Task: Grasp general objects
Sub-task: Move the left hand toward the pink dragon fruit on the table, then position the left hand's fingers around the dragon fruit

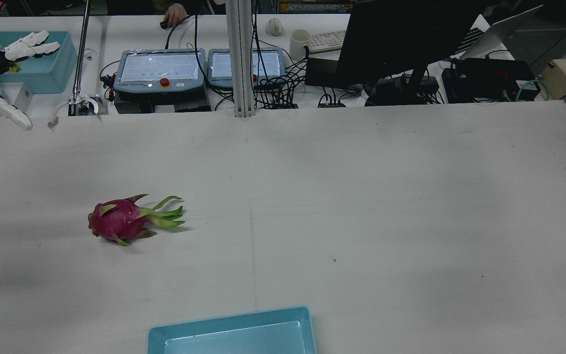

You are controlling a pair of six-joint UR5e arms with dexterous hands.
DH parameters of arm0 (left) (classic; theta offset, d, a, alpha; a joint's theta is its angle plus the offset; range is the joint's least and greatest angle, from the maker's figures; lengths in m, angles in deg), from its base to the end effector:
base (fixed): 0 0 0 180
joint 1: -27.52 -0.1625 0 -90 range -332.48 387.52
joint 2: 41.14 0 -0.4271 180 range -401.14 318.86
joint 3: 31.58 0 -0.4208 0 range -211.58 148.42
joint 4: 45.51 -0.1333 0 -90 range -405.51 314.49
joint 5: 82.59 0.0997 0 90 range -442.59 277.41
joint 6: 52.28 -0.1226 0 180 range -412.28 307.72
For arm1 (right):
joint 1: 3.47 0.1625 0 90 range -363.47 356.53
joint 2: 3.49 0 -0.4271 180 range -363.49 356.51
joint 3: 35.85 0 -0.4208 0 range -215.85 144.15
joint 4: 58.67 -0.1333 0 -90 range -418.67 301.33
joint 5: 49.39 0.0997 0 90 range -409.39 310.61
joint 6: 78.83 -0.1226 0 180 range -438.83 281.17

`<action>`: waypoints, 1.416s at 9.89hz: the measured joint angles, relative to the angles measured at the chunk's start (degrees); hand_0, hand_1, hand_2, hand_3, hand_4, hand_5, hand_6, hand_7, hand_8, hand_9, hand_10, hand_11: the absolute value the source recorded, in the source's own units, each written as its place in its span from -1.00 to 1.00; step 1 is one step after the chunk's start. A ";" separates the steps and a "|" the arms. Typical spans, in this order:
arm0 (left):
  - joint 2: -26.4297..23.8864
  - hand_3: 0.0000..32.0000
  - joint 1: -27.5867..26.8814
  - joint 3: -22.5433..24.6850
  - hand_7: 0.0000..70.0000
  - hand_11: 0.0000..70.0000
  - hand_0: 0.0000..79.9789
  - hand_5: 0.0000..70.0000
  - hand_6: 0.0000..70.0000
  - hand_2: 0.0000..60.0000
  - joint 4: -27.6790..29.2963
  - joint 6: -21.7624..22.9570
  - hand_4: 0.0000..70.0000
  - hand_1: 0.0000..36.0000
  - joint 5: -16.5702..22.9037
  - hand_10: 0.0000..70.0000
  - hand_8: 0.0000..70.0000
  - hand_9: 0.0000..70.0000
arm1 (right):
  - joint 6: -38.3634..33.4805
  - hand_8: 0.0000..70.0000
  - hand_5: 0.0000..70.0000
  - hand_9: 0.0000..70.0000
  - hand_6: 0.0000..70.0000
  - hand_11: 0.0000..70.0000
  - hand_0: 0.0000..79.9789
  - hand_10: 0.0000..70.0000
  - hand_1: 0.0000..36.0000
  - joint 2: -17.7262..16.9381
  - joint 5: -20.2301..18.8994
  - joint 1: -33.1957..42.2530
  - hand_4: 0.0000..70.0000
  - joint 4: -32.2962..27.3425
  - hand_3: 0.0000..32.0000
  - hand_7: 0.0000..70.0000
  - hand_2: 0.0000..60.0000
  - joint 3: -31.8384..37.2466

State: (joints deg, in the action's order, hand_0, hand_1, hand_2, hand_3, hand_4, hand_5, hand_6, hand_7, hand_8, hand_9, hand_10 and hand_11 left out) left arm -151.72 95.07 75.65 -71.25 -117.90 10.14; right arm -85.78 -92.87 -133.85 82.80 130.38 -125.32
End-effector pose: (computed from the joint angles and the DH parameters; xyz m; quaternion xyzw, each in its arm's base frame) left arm 0.1202 -0.6246 0.3763 0.2720 0.7283 -0.4391 0.4503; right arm 0.1103 -0.5387 0.7064 0.0238 0.6496 -0.7581 0.0527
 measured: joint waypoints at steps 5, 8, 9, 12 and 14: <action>9.59 -1.00 -2.82 1.74 -0.99 -1.00 0.16 -1.00 -1.00 -1.00 3.89 -11.62 -0.89 -0.69 0.77 -1.00 -0.86 -1.00 | 0.00 -1.00 -1.00 -1.00 -1.00 -1.00 -1.00 -1.00 -1.00 0.00 0.00 0.00 -1.00 0.00 -1.00 -1.00 -1.00 0.00; 10.29 -0.68 -12.21 2.49 -0.94 -1.00 0.19 -0.99 -1.00 -1.00 2.83 -17.05 -0.81 -0.63 -2.96 -1.00 -0.86 -1.00 | 0.00 -1.00 -1.00 -1.00 -1.00 -1.00 -1.00 -1.00 -1.00 0.00 0.00 -0.02 -1.00 0.00 -1.00 -1.00 -1.00 0.00; 9.63 -0.74 -18.09 3.34 -0.95 -1.00 0.18 -1.00 -1.00 -1.00 0.54 -17.78 -0.83 -0.65 -8.04 -1.00 -0.86 -1.00 | 0.00 -1.00 -1.00 -1.00 -1.00 -1.00 -1.00 -1.00 -1.00 0.00 0.00 0.00 -1.00 0.00 -1.00 -1.00 -1.00 0.00; 6.63 -0.99 -27.74 3.82 -1.00 -1.00 -0.08 -1.00 -1.00 -1.00 -5.28 -18.26 -0.97 -0.96 -18.01 -1.00 -0.84 -1.00 | 0.00 -1.00 -1.00 -1.00 -1.00 -1.00 -1.00 -1.00 -1.00 0.00 0.00 0.00 -1.00 0.00 -1.00 -1.00 -1.00 0.00; 6.11 -1.00 -28.54 3.37 -1.00 -1.00 -0.15 -1.00 -1.00 -1.00 -6.19 -18.35 -0.98 -0.97 -19.29 -1.00 -0.86 -1.00 | 0.00 -1.00 -1.00 -1.00 -1.00 -1.00 -1.00 -1.00 -1.00 0.00 0.00 -0.03 -1.00 0.00 -1.00 -1.00 -1.00 0.00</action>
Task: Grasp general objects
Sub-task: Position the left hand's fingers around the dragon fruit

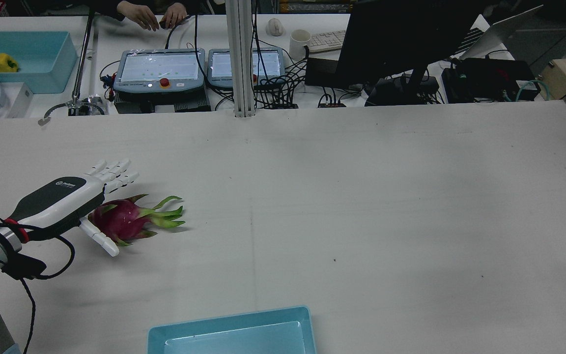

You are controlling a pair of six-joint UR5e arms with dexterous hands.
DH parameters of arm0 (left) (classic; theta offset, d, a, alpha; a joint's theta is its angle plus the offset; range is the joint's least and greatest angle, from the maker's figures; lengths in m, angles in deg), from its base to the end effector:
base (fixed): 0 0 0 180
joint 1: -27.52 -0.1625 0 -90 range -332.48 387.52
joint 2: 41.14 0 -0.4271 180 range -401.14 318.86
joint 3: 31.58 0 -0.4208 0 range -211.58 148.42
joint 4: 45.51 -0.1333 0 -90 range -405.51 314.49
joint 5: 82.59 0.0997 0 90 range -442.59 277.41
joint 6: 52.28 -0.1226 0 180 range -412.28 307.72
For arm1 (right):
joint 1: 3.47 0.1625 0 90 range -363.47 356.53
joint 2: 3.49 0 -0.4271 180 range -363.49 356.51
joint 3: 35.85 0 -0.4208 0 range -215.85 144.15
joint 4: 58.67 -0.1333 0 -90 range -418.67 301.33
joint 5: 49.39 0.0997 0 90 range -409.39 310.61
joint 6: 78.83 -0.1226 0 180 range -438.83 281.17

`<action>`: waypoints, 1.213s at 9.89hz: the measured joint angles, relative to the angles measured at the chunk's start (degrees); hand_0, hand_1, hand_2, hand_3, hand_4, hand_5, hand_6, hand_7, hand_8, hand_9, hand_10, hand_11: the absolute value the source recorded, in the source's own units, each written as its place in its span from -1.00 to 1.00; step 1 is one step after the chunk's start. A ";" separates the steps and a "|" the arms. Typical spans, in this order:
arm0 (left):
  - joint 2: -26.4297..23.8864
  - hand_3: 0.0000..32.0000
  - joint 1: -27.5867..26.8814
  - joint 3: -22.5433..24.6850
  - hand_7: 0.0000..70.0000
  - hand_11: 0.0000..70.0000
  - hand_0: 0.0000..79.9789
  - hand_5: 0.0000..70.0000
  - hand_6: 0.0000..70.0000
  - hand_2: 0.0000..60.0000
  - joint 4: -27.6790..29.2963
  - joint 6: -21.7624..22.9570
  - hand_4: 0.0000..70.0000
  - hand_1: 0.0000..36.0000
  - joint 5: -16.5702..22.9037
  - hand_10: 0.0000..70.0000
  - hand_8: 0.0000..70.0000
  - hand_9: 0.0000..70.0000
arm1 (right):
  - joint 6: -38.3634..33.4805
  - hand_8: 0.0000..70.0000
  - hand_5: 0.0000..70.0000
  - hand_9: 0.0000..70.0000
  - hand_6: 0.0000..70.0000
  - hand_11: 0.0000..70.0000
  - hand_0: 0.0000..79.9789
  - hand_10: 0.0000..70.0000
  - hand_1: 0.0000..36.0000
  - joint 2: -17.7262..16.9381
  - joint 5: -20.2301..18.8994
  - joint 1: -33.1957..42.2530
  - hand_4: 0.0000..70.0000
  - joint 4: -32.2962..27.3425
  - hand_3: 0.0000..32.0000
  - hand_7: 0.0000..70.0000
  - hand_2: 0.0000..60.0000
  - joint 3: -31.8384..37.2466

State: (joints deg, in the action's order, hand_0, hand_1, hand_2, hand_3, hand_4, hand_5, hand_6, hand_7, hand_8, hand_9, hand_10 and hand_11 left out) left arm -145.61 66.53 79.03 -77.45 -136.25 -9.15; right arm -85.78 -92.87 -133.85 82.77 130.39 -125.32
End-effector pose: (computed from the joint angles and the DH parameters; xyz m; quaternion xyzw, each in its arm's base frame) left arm 0.3400 -0.4920 0.4273 0.2989 0.6610 -0.3572 0.5884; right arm 0.1100 -0.5388 0.7064 0.0240 0.6495 -0.7582 0.0525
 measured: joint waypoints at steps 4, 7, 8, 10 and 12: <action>-0.23 -0.71 -0.31 -3.30 -1.00 -1.00 -0.04 -1.00 -1.00 -1.00 2.72 -4.98 -1.00 -0.86 -1.17 -1.00 -0.87 -1.00 | 0.00 -1.00 -1.00 -1.00 -1.00 -1.00 -1.00 -1.00 -1.00 0.00 0.00 0.03 -1.00 0.00 -1.00 -1.00 -1.00 0.00; -0.32 -0.57 -0.32 -4.33 -1.00 -1.00 0.02 -1.00 -1.00 -1.00 5.63 -9.89 -1.00 -0.73 -1.74 -1.00 -0.88 -1.00 | 0.00 -1.00 -1.00 -1.00 -1.00 -1.00 -1.00 -1.00 -1.00 0.00 0.00 0.02 -1.00 0.00 -1.00 -1.00 -1.00 0.00; -0.29 -0.50 -0.42 -4.62 -1.00 -1.00 0.05 -1.00 -1.00 -1.00 6.67 -11.25 -1.00 -0.66 -2.89 -1.00 -0.91 -1.00 | 0.00 -1.00 -1.00 -1.00 -1.00 -1.00 -1.00 -1.00 -1.00 0.00 0.00 0.01 -1.00 0.00 -1.00 -1.00 -1.00 0.00; -0.20 -0.45 -0.72 -5.01 -1.00 -1.00 0.04 -1.00 -1.00 -1.00 8.19 -12.60 -1.00 -0.67 -5.35 -1.00 -0.91 -1.00 | 0.00 -1.00 -1.00 -1.00 -1.00 -1.00 -1.00 -1.00 -1.00 0.00 0.00 0.01 -1.00 0.00 -1.00 -1.00 -1.00 0.00; -0.17 -0.39 -0.86 -5.91 -1.00 -1.00 0.08 -1.00 -1.00 -1.00 9.90 -14.02 -1.00 -0.62 -6.24 -1.00 -0.90 -1.00 | 0.00 -1.00 -1.00 -1.00 -1.00 -1.00 -1.00 -1.00 -1.00 0.00 0.00 0.00 -1.00 0.00 -1.00 -1.00 -1.00 0.00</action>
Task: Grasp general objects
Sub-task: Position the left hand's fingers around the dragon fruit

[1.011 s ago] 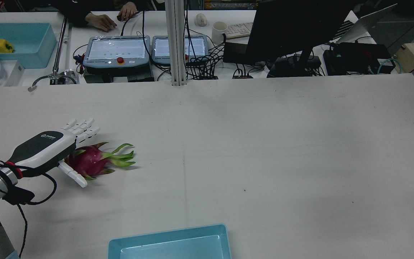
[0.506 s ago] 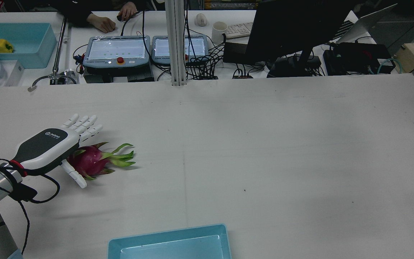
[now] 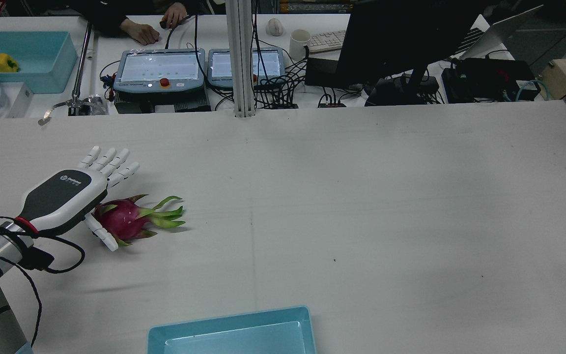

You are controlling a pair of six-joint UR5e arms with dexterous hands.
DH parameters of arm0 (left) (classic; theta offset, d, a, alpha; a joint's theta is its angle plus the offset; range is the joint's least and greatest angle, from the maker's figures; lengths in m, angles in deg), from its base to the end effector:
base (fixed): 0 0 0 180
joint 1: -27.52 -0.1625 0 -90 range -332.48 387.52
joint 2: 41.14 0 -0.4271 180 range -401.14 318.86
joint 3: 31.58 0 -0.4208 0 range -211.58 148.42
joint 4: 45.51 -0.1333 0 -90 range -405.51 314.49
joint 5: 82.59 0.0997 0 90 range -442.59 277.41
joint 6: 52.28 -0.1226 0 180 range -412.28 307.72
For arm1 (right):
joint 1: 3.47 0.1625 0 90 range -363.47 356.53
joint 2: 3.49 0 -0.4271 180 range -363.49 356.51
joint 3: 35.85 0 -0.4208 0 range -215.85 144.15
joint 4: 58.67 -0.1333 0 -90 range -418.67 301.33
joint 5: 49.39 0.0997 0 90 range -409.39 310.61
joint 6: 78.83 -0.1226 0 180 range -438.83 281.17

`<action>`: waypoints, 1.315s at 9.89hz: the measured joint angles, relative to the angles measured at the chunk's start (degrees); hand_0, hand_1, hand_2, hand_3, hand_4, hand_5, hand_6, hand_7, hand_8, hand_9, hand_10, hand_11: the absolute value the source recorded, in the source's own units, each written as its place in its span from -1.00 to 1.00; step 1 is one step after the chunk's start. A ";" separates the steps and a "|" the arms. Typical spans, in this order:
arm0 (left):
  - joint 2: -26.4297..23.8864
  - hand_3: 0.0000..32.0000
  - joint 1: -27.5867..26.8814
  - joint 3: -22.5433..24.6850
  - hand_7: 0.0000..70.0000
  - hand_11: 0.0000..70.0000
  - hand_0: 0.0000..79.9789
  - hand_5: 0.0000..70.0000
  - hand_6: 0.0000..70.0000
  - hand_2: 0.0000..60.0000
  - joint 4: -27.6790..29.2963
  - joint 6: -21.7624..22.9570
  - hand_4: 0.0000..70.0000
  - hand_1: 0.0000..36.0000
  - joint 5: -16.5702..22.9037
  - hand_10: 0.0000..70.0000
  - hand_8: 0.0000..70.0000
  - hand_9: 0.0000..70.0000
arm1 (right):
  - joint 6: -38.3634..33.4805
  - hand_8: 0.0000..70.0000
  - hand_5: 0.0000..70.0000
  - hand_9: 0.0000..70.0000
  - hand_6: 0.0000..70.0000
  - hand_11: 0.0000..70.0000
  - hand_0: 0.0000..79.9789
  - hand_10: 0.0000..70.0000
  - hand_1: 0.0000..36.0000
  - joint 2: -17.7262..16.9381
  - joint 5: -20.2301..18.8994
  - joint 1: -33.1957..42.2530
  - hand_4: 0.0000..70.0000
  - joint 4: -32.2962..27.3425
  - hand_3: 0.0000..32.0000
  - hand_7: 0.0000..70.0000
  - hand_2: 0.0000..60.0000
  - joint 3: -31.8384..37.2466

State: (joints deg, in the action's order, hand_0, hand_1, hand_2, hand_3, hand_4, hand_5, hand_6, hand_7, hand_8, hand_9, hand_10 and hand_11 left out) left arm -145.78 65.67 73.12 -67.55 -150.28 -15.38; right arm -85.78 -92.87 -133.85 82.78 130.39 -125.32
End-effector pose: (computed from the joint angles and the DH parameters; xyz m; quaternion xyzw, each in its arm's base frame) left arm 0.3598 -0.5125 0.4541 0.4085 0.6259 -0.3116 0.5868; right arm 0.1101 -0.5388 0.7064 0.0239 0.6495 -0.7582 0.0526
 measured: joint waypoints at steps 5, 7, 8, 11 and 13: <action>0.07 -0.35 -0.17 -5.24 -1.00 -1.00 0.06 -1.00 -1.00 -1.00 5.17 -3.75 -1.00 -0.62 -0.18 -1.00 -0.90 -1.00 | 0.00 -1.00 -1.00 -1.00 -1.00 -1.00 -1.00 -1.00 -1.00 0.00 0.00 -0.01 -1.00 0.00 -1.00 -1.00 -1.00 0.00; 0.12 -0.74 -0.17 -6.06 -1.00 -1.00 0.02 -0.99 -1.00 -1.00 5.80 -3.90 -0.99 -0.71 -0.16 -1.00 -0.87 -1.00 | 0.00 -1.00 -1.00 -1.00 -1.00 -1.00 -1.00 -1.00 -1.00 0.00 0.00 0.01 -1.00 0.00 -1.00 -1.00 -1.00 0.00; 0.13 -0.98 -0.18 -6.15 -1.00 -1.00 -0.04 -0.84 -1.00 -1.00 5.88 -3.93 -0.93 -0.83 -0.15 -1.00 -0.83 -1.00 | 0.00 -1.00 -1.00 -1.00 -1.00 -1.00 -1.00 -1.00 -1.00 0.00 0.00 0.01 -1.00 0.00 -1.00 -1.00 -1.00 0.00; 0.14 -1.00 -0.21 -6.05 -1.00 -1.00 -0.24 -0.30 -1.00 -1.00 5.95 -3.90 -0.65 -1.00 -0.15 -1.00 -0.79 -1.00 | 0.00 -1.00 -1.00 -1.00 -1.00 -1.00 -1.00 -1.00 -1.00 0.00 0.00 0.01 -1.00 0.00 -1.00 -1.00 -1.00 0.00; 0.14 -1.00 -0.24 -6.01 -1.00 -1.00 -0.37 -0.22 -1.00 -1.00 5.95 -3.82 -0.61 -1.00 -0.10 -1.00 -0.79 -1.00 | 0.00 -1.00 -1.00 -1.00 -1.00 -1.00 -1.00 -1.00 -1.00 0.00 0.00 -0.02 -1.00 0.00 -1.00 -1.00 -1.00 0.00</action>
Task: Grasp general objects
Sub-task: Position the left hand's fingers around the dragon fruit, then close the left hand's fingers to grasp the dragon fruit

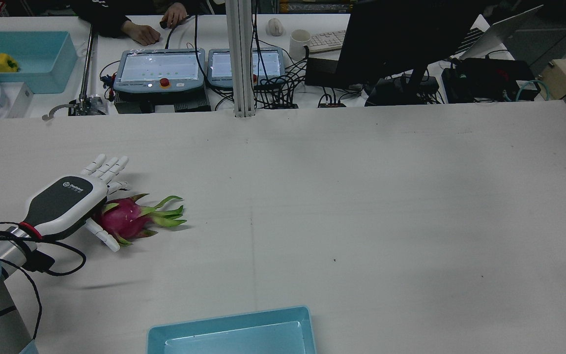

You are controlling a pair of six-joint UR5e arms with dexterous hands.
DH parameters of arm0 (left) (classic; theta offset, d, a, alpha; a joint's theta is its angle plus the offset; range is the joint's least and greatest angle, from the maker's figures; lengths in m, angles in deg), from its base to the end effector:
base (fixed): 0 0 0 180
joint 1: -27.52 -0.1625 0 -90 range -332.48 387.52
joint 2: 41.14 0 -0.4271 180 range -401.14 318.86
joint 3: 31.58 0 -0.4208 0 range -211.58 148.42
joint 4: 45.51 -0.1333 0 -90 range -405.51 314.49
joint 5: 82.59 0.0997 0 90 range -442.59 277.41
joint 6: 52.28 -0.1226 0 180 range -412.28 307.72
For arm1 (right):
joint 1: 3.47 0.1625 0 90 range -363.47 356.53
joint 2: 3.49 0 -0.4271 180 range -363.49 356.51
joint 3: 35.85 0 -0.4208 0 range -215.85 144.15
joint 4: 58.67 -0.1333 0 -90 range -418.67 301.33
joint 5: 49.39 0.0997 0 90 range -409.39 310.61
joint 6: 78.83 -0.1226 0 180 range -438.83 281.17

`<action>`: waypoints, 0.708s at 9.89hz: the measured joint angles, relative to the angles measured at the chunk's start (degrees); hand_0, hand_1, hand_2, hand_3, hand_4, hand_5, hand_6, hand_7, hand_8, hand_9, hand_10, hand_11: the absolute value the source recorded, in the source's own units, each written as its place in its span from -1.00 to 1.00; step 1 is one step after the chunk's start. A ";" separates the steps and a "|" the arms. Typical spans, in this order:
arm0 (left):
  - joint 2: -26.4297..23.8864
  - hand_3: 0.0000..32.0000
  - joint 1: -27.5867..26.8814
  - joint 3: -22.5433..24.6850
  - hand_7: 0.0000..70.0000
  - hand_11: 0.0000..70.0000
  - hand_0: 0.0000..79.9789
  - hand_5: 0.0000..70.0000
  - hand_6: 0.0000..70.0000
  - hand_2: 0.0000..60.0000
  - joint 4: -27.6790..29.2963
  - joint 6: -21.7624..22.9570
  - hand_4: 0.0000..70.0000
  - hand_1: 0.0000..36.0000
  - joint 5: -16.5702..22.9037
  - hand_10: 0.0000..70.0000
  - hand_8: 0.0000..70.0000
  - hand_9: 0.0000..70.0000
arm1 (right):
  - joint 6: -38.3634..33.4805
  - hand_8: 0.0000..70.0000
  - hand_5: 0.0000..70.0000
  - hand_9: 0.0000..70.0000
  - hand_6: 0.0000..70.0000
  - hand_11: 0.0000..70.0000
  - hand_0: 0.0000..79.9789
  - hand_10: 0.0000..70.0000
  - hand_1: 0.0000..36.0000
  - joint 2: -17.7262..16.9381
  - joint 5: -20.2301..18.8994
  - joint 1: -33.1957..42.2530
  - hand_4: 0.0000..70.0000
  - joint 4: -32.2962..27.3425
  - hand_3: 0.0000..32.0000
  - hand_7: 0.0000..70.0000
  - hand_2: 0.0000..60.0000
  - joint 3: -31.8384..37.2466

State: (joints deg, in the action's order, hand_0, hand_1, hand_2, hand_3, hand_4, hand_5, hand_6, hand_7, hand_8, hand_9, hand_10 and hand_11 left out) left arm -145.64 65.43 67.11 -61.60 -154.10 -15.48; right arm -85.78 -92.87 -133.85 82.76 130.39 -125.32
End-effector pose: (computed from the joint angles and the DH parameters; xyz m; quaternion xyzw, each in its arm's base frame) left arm 0.3765 -0.5226 0.4953 0.4281 0.6113 -0.2913 0.5985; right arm 0.1099 -0.5388 0.7064 0.0240 0.6495 -0.7582 0.0525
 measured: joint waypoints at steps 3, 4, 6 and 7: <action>0.00 -1.00 -0.02 0.08 -1.00 -1.00 -0.44 -0.03 -1.00 -1.00 -0.05 0.04 -0.47 -1.00 0.13 -1.00 -0.79 -1.00 | 0.00 -1.00 -1.00 -1.00 -1.00 -1.00 -1.00 -1.00 -1.00 0.00 0.00 0.01 -1.00 0.00 -1.00 -1.00 -1.00 0.00; 0.00 -1.00 -0.02 0.09 -1.00 -1.00 -0.47 0.05 -1.00 -1.00 -0.07 0.04 -0.43 -1.00 0.16 -1.00 -0.79 -1.00 | 0.00 -1.00 -1.00 -1.00 -1.00 -1.00 -1.00 -1.00 -1.00 0.00 0.00 0.02 -1.00 0.00 -1.00 -1.00 -1.00 0.00; -0.02 -1.00 -0.06 0.10 -1.00 -1.00 -0.47 0.21 -1.00 -1.00 -0.08 0.04 -0.30 -1.00 0.20 -1.00 -0.79 -1.00 | 0.00 -1.00 -1.00 -1.00 -1.00 -1.00 -1.00 -1.00 -1.00 0.00 0.00 0.02 -1.00 0.00 -1.00 -1.00 -1.00 0.00; -0.04 -1.00 -0.06 0.10 -0.99 -1.00 -0.40 0.29 -1.00 -1.00 -0.08 0.04 -0.25 -1.00 0.19 -1.00 -0.78 -1.00 | 0.00 -1.00 -1.00 -1.00 -1.00 -1.00 -1.00 -1.00 -1.00 0.00 0.00 0.01 -1.00 0.00 -1.00 -1.00 -1.00 0.00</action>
State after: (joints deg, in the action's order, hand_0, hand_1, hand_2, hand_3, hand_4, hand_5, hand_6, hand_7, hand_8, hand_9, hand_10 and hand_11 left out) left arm -145.68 65.37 67.21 -61.68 -154.06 -15.29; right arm -85.78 -92.87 -133.85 82.77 130.39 -125.32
